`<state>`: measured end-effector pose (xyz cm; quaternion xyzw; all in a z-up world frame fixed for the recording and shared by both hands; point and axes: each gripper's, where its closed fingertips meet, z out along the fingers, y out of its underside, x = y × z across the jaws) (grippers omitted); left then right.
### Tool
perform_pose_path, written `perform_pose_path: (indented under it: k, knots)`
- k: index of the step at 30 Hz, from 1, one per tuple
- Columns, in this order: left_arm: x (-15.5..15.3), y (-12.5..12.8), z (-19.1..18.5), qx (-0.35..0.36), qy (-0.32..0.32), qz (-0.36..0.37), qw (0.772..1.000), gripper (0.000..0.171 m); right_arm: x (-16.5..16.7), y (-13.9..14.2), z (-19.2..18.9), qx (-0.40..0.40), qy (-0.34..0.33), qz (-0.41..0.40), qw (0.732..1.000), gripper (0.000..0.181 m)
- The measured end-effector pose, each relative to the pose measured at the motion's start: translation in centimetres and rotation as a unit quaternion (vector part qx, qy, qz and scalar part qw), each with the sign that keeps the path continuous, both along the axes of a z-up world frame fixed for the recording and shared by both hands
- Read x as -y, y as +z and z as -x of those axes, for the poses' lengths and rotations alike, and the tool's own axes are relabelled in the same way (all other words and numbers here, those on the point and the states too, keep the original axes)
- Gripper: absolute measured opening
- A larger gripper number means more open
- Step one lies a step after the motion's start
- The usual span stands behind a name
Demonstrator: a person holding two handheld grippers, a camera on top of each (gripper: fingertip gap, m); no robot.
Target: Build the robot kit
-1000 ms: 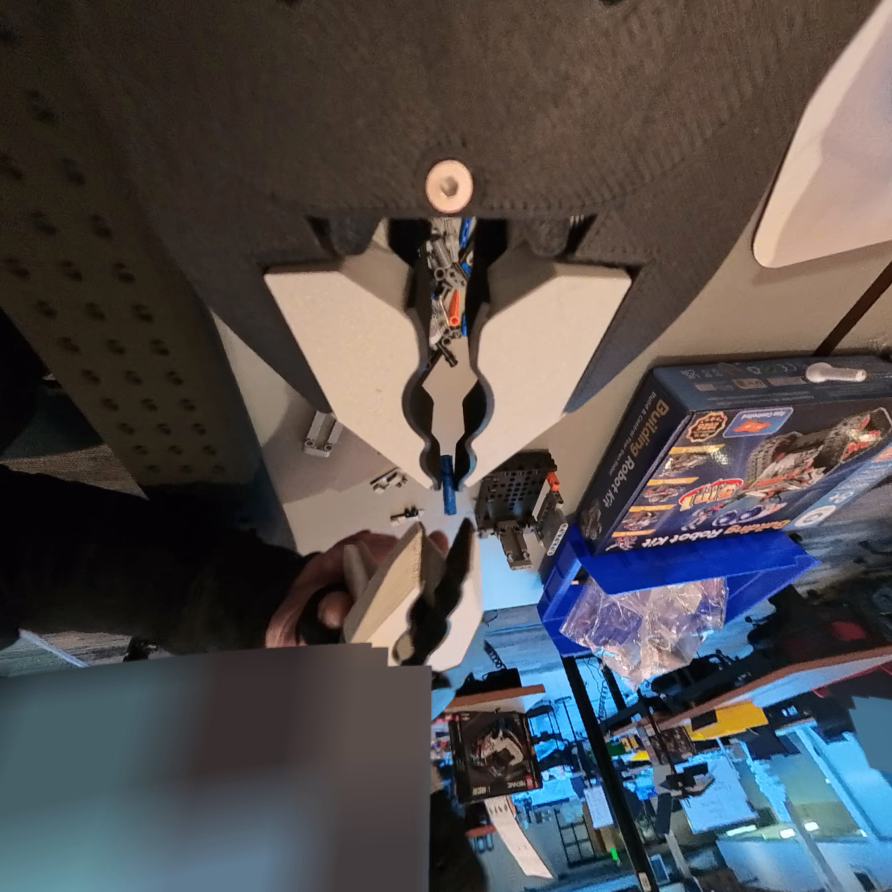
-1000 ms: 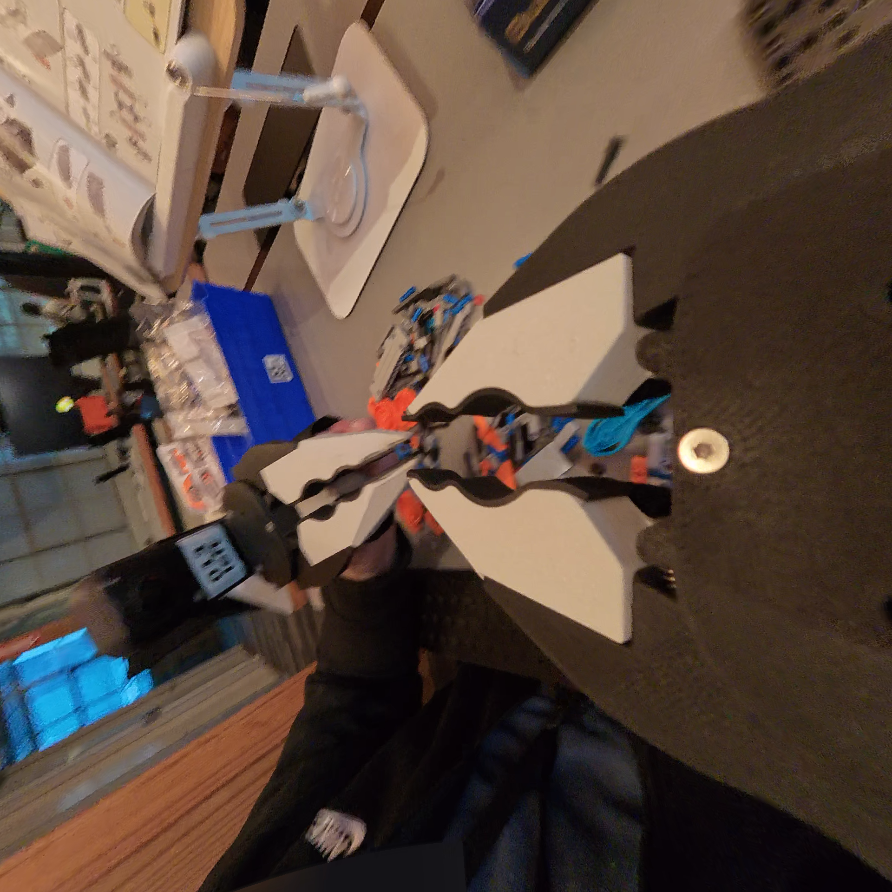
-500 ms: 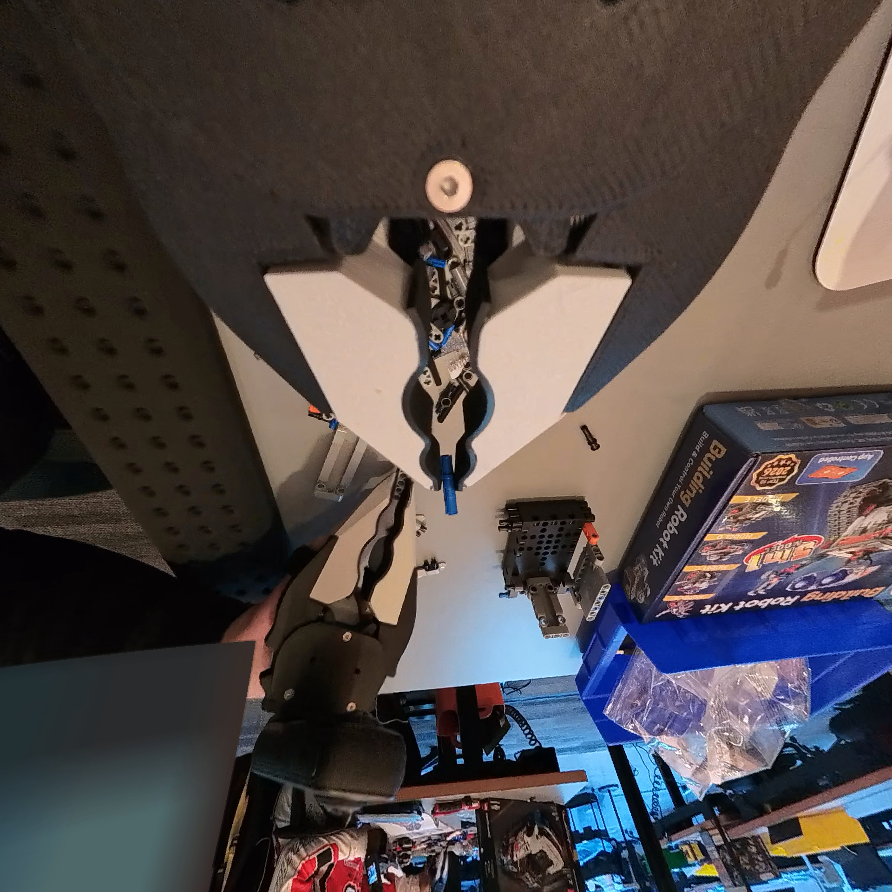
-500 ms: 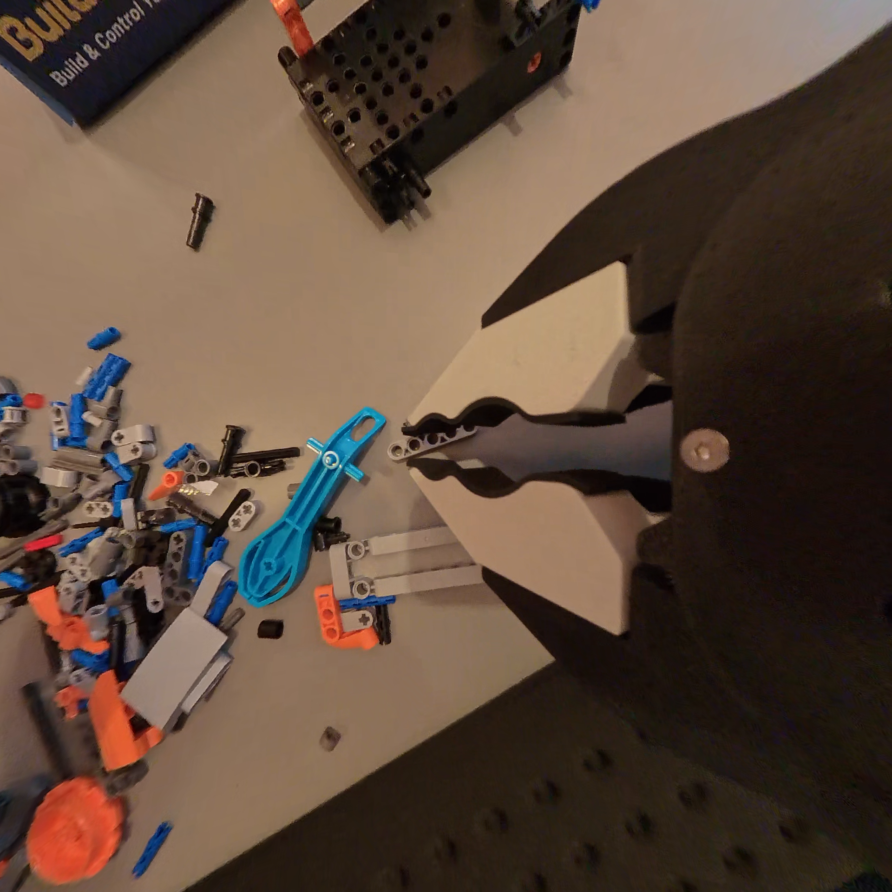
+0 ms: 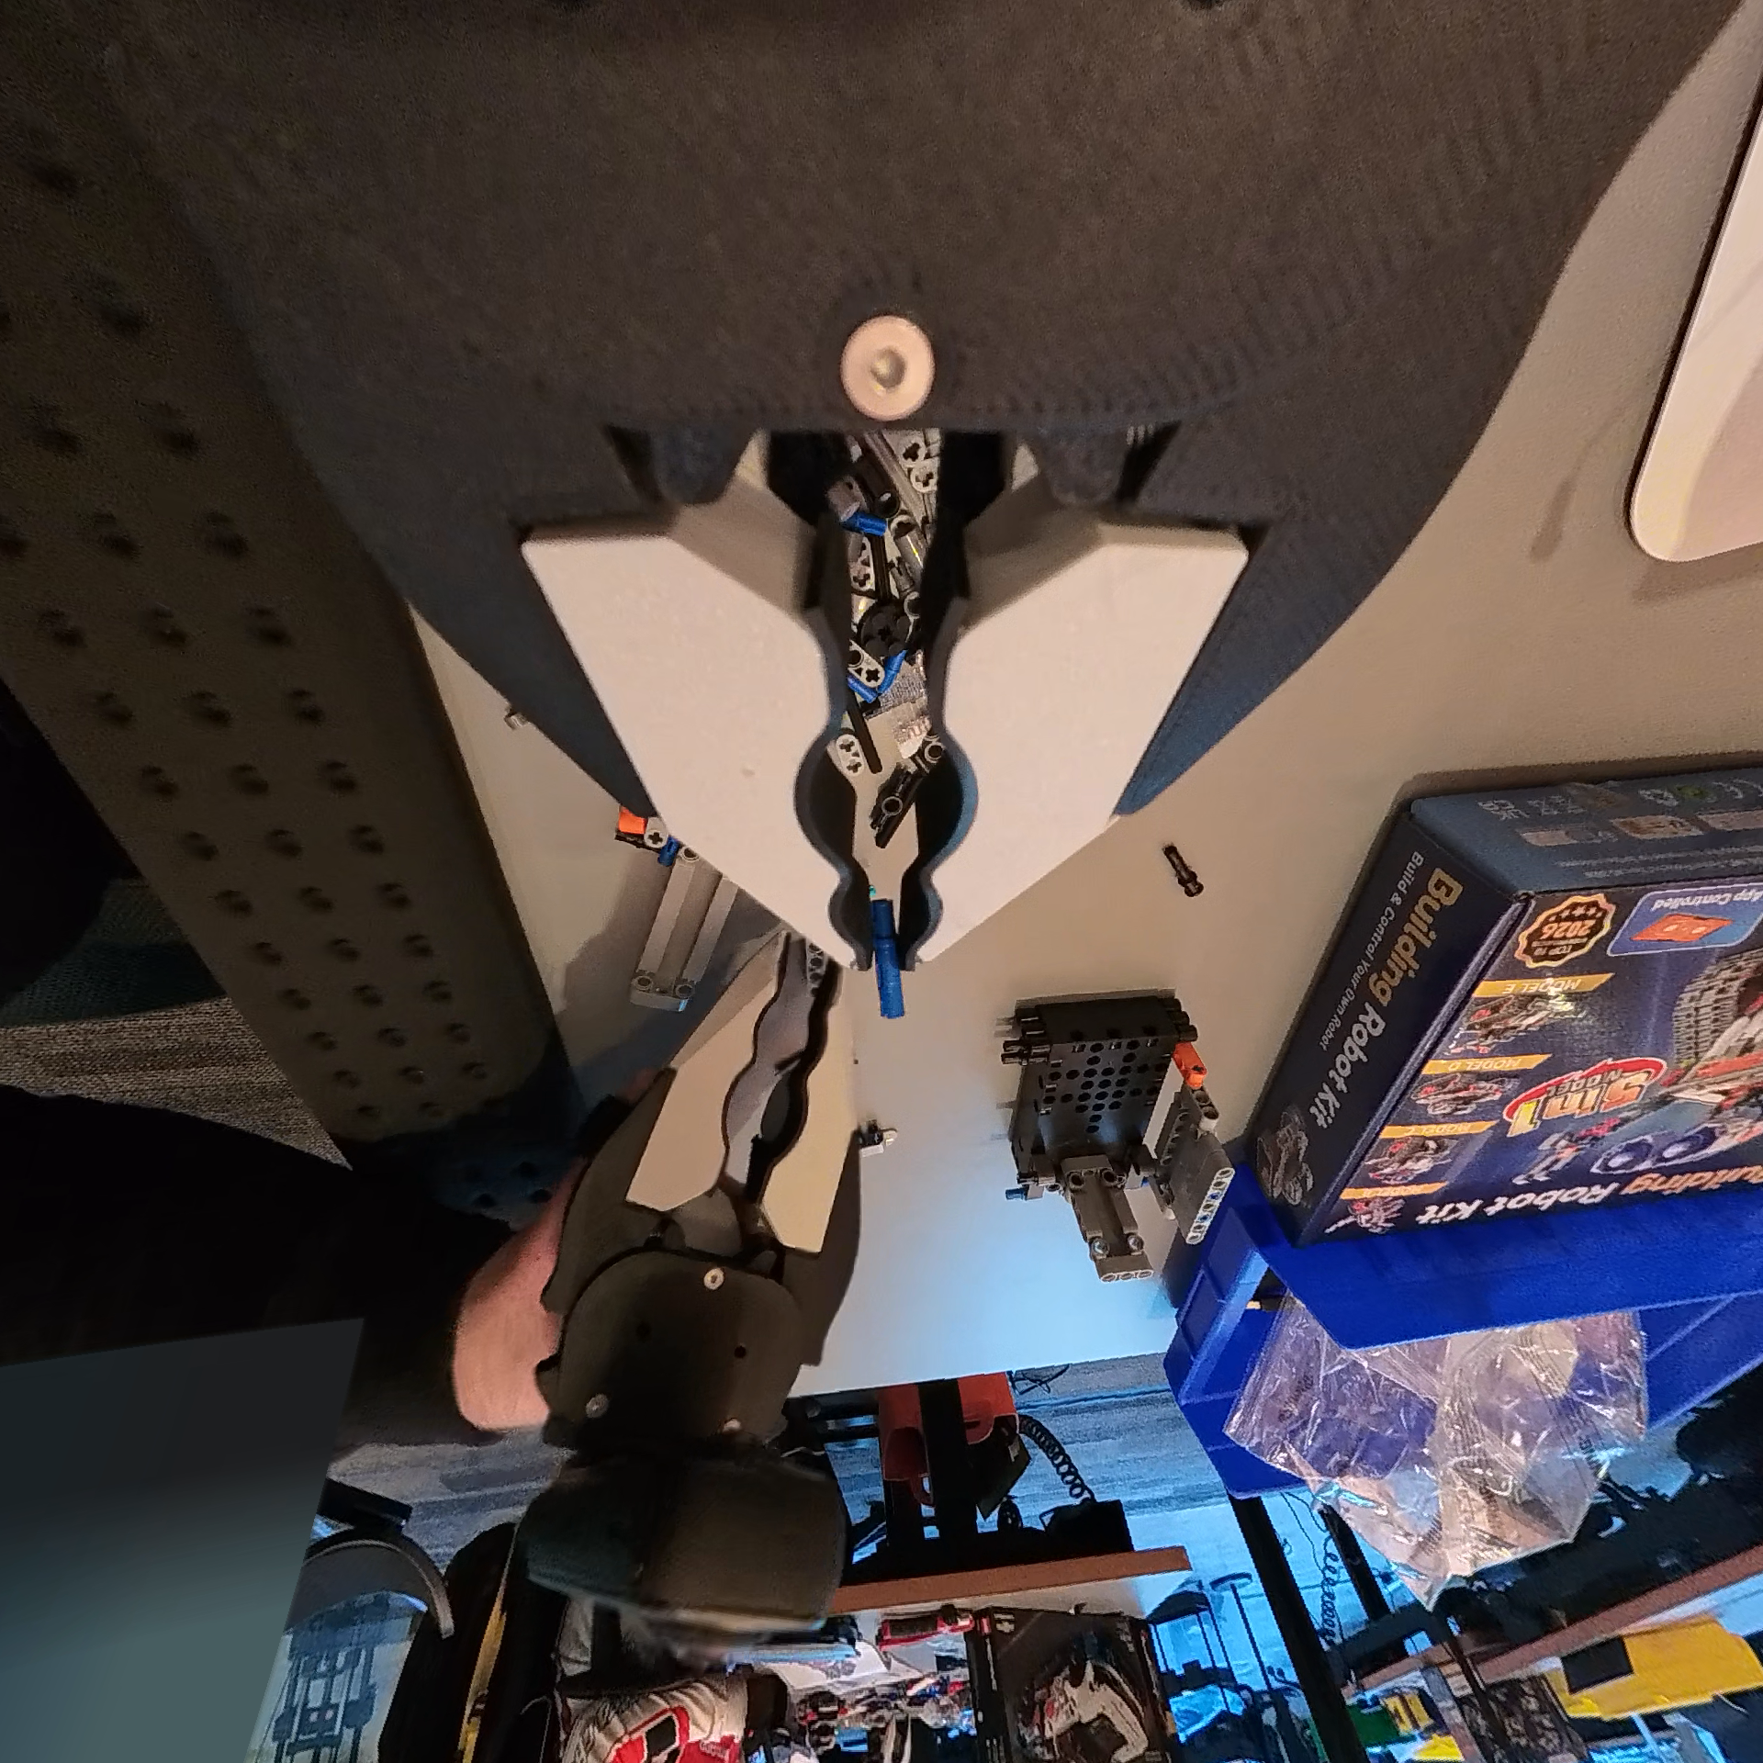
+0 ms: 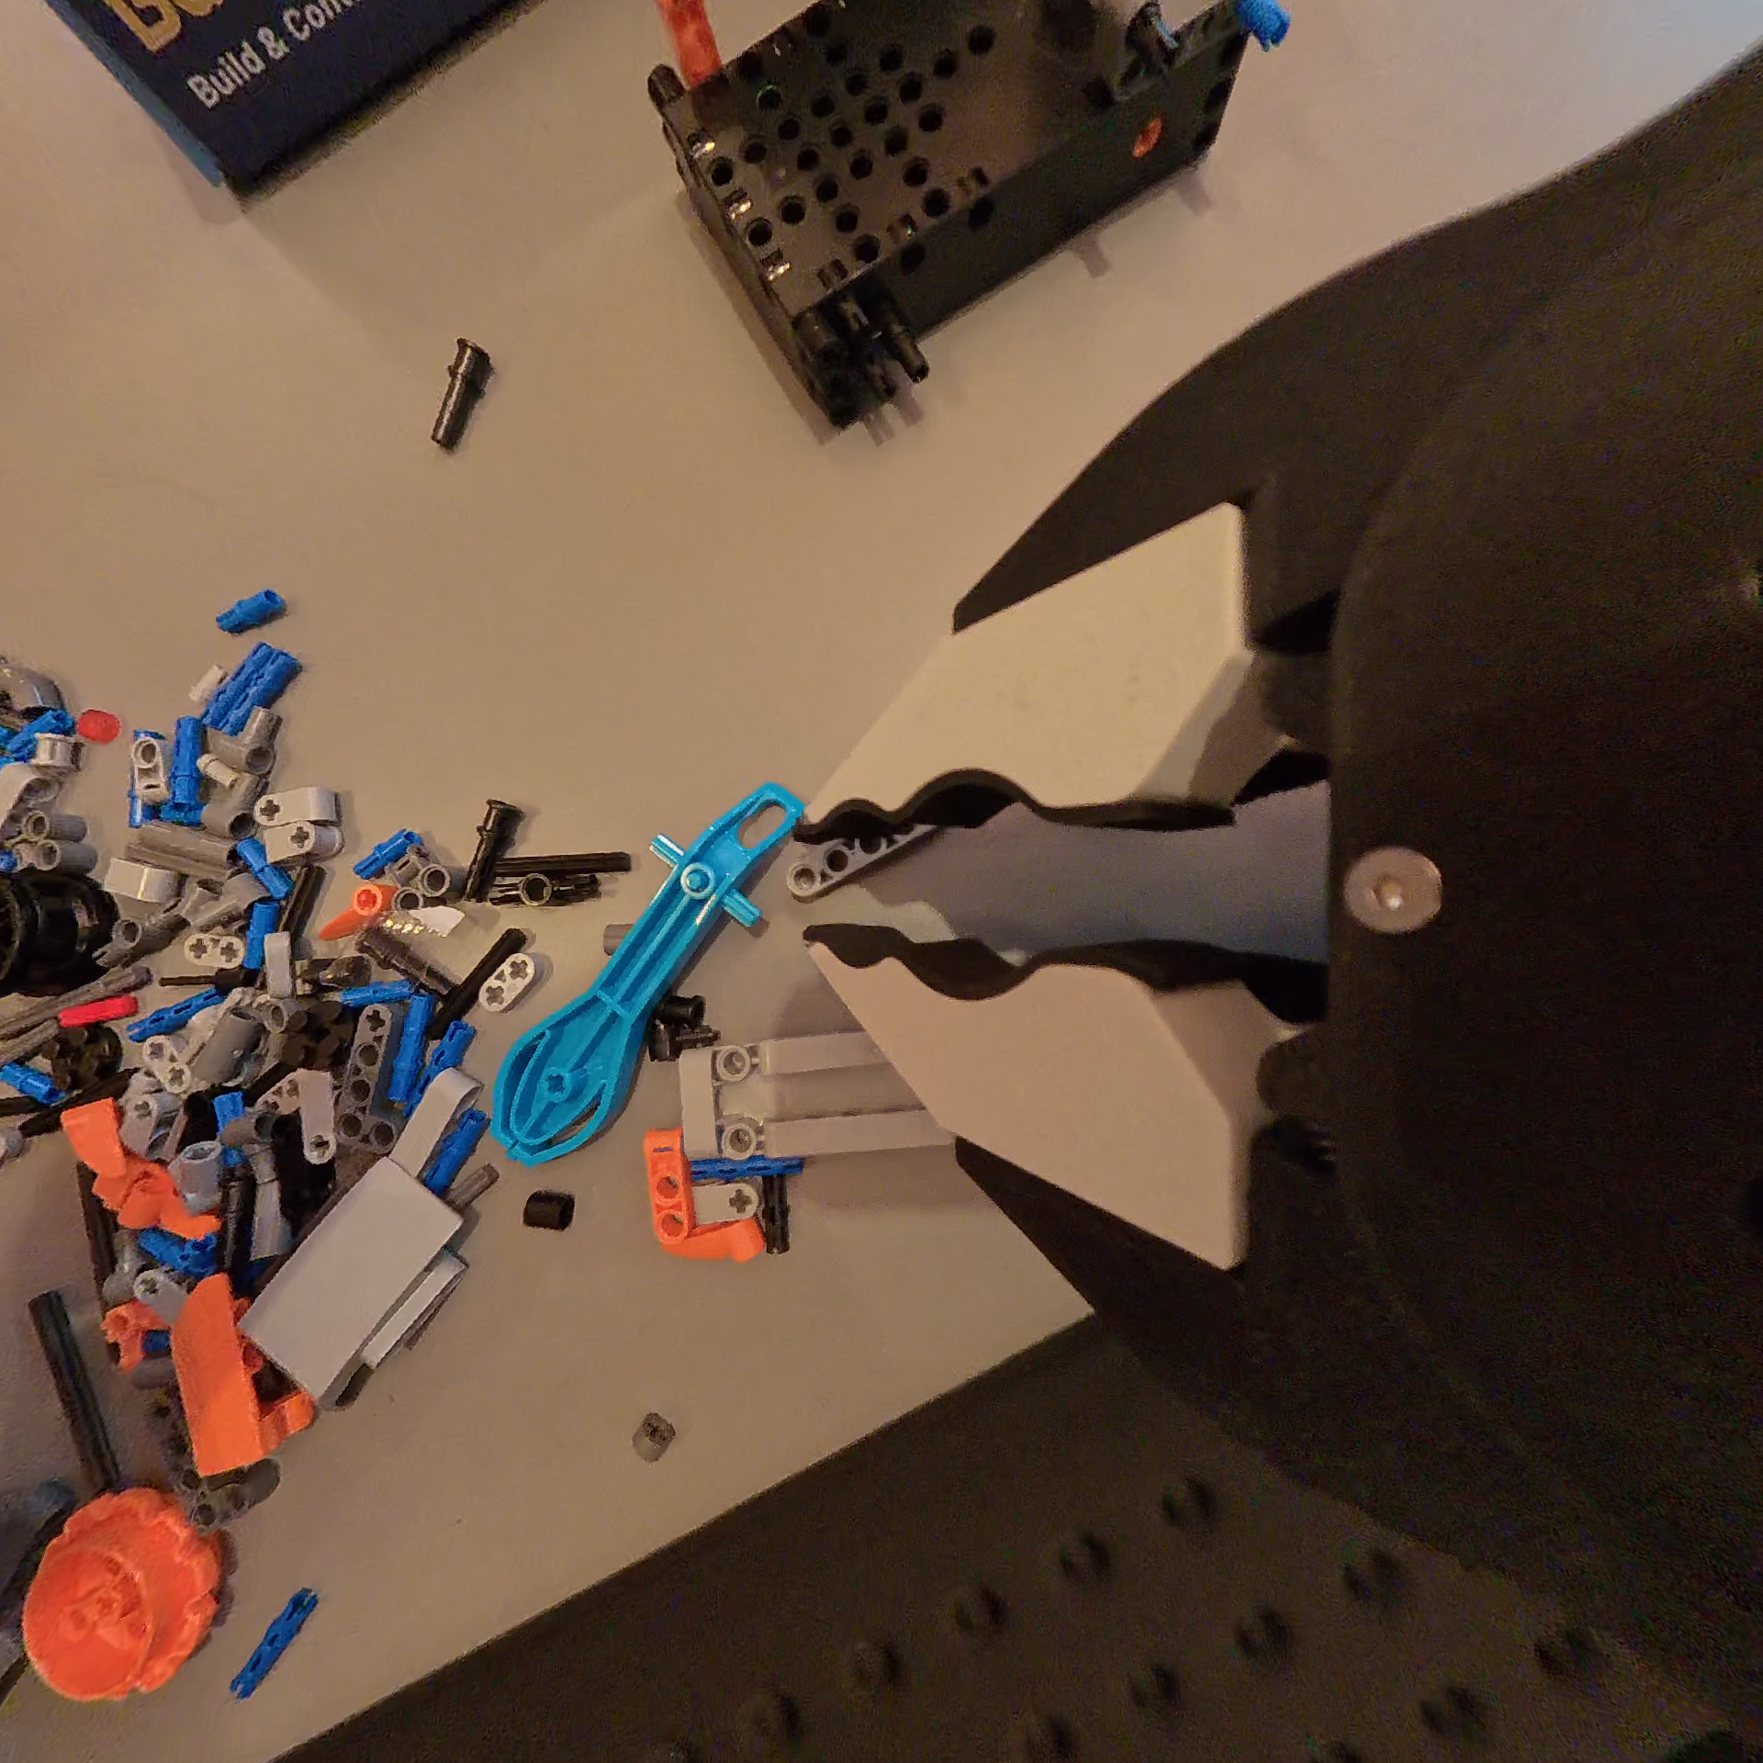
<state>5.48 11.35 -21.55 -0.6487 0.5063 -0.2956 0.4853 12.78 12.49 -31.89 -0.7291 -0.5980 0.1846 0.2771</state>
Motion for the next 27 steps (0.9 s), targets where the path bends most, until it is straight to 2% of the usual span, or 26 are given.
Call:
perform_pose_path:
  k: [3,8,10,14,17,22,27]
  knots:
    - [0.0,0.0,0.0,0.001,0.0,0.0,1.0,0.002,-0.7,-0.9,-0.3,0.033,0.002,-0.006,0.999,0.009]
    - [-0.1,0.1,0.2,0.005,0.001,0.001,1.0,0.002,-0.6,-0.2,-0.2,0.001,-0.004,0.015,1.0,0.004]
    - [0.0,0.2,0.2,0.01,0.0,0.003,1.0,0.002,-1.0,1.4,-0.3,-0.033,-0.016,0.006,0.999,0.005]
    - [-0.1,0.8,0.4,0.024,0.004,-0.003,1.0,0.002,-1.3,8.7,1.1,-0.196,-0.031,-0.012,0.98,0.004]
    - [-0.1,1.2,0.5,0.03,0.007,-0.006,1.0,0.002,-0.7,12.2,2.9,-0.26,-0.011,-0.028,0.965,0.004]
    - [-0.2,2.1,1.0,0.04,0.017,-0.021,0.999,0.002,0.4,15.2,6.7,-0.334,0.029,-0.001,0.942,0.004]
    - [-0.3,2.5,1.3,0.047,0.022,-0.026,0.998,0.001,0.6,16.0,8.9,-0.364,0.044,0.024,0.93,0.004]
